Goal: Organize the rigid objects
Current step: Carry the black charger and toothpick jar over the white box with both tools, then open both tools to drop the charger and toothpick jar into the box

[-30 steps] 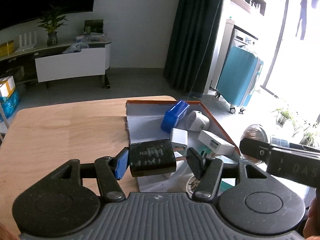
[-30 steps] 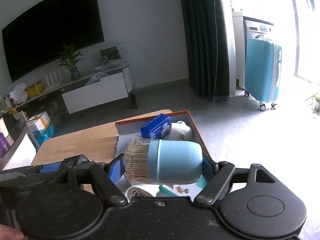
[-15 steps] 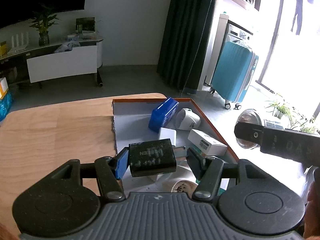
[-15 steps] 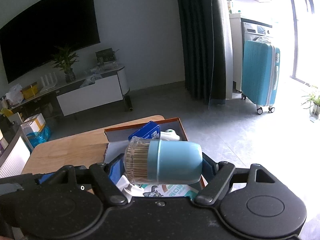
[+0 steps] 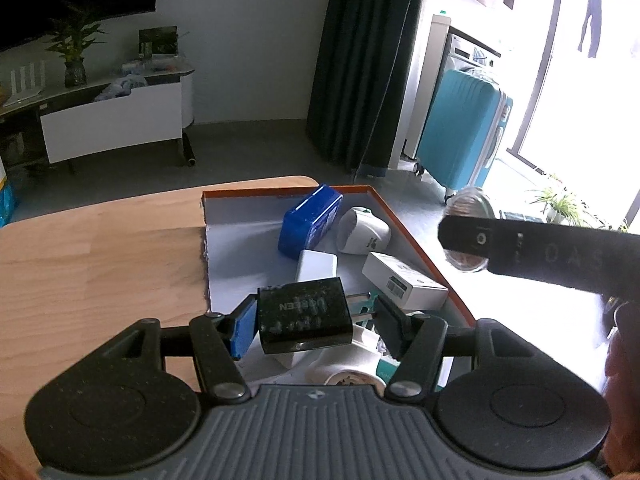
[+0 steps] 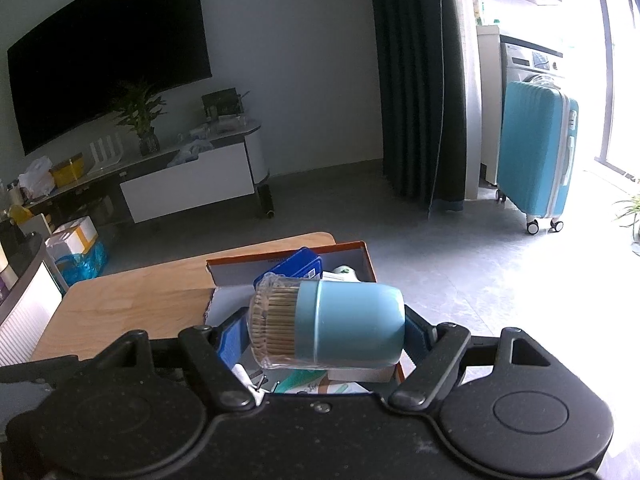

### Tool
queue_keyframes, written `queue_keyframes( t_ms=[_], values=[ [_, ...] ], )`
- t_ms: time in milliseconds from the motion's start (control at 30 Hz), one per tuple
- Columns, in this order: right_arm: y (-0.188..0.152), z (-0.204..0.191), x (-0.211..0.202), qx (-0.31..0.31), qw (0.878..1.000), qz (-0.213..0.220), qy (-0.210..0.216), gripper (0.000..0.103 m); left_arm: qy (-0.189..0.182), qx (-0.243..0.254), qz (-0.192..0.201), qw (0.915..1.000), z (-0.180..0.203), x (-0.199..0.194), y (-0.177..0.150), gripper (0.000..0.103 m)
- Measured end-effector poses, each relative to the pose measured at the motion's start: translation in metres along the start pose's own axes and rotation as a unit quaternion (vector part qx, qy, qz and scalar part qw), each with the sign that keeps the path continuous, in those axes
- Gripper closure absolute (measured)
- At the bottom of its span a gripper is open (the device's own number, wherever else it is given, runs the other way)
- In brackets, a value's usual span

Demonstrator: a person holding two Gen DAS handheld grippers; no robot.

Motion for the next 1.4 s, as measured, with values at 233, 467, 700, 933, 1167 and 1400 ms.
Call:
queue_keyframes(
  t_ms=[233, 467, 700, 933, 1167, 1400],
  values=[
    [0.002, -0.001, 0.022, 0.001, 1.0, -0.021, 0.012, 0.012, -0.002, 0.0, -0.01, 1.0, 0.002, 0.012, 0.0, 0.041],
    [0.001, -0.002, 0.041, 0.006, 0.999, -0.039, 0.019, 0.012, -0.007, 0.0, -0.021, 0.9998, 0.003, 0.025, -0.001, 0.041],
    [0.002, -0.008, 0.055, 0.001, 0.998, -0.055, 0.019, 0.012, -0.012, 0.001, -0.027, 0.9996, 0.006, 0.034, 0.0, 0.041],
    [0.001, -0.013, 0.068, -0.004, 0.997, -0.071, 0.02, 0.012, -0.016, 0.001, -0.03, 0.9994, 0.007, 0.039, -0.001, 0.041],
    [0.002, -0.014, 0.07, -0.005, 0.997, -0.066, 0.03, 0.012, -0.017, 0.0, -0.035, 0.9993, 0.008, 0.043, -0.002, 0.041],
    [0.011, -0.001, 0.056, 0.025, 0.999, -0.029, 0.021, 0.012, -0.015, 0.001, -0.037, 0.9992, 0.009, 0.045, -0.002, 0.041]
  ],
)
Point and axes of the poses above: each gripper's, at about its wrist camera, not at the fingertips, and x roughly the way its jaws point, z to its right, y to its top, the point moved 4 cm from there along x, roughly the way its jaws point, and after that the axes turned 8 degrees about -y, right-handed, at the moved point
